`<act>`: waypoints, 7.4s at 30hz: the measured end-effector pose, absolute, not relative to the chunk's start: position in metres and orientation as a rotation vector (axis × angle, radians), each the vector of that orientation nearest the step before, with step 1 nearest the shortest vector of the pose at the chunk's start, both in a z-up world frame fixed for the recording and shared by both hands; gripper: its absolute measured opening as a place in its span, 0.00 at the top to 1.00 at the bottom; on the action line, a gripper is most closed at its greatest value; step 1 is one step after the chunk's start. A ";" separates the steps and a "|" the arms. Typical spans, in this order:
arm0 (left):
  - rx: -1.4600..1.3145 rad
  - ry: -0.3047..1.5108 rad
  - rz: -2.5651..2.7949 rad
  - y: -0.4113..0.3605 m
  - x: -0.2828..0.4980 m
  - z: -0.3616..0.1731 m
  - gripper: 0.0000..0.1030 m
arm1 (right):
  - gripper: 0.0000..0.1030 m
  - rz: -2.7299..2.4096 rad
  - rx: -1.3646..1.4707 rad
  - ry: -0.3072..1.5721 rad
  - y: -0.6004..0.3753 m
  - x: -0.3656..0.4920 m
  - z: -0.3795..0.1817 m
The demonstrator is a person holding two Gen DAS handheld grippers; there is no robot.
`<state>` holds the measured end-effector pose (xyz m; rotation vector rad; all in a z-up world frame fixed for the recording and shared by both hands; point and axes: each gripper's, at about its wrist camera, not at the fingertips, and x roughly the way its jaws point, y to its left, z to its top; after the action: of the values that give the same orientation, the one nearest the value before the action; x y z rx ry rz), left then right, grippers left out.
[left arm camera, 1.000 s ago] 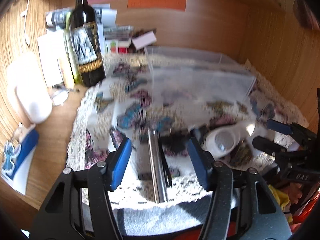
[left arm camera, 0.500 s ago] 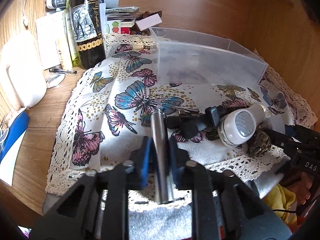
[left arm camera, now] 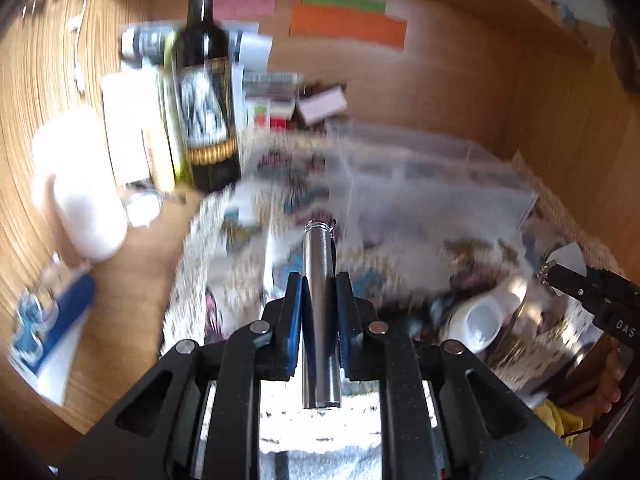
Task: Organize rigid objects
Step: 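Carry the cylinder with the left tool into the clear box while the right tool drops the plug in, then grasp a small black item with the left tool while the right tool grasps the black bell-shaped item, then carry the black item with the left tool into the box while the right tool releases its item there, then grasp the white TOUCHBeauty device with the right tool while the left tool grasps a black rectangular item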
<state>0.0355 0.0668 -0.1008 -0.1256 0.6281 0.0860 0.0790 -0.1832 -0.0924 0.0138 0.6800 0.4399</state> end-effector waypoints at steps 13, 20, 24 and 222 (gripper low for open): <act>-0.151 0.493 -0.003 0.064 0.081 -0.034 0.85 | 0.58 0.380 0.002 0.460 -0.179 0.115 -0.020; -0.132 0.537 -0.028 0.062 0.128 -0.029 0.85 | 0.58 0.372 -0.013 0.439 -0.170 0.148 -0.002; -0.119 0.569 -0.052 0.056 0.153 -0.033 0.85 | 0.58 0.391 -0.011 0.462 -0.165 0.173 0.003; -0.110 0.844 0.042 0.065 0.072 -0.139 0.26 | 0.15 0.688 -0.221 0.806 -0.139 0.107 -0.115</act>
<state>0.0718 0.0647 -0.1390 -0.1098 0.8444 0.0418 0.1066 -0.1394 -0.1146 -0.2215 0.8063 0.6875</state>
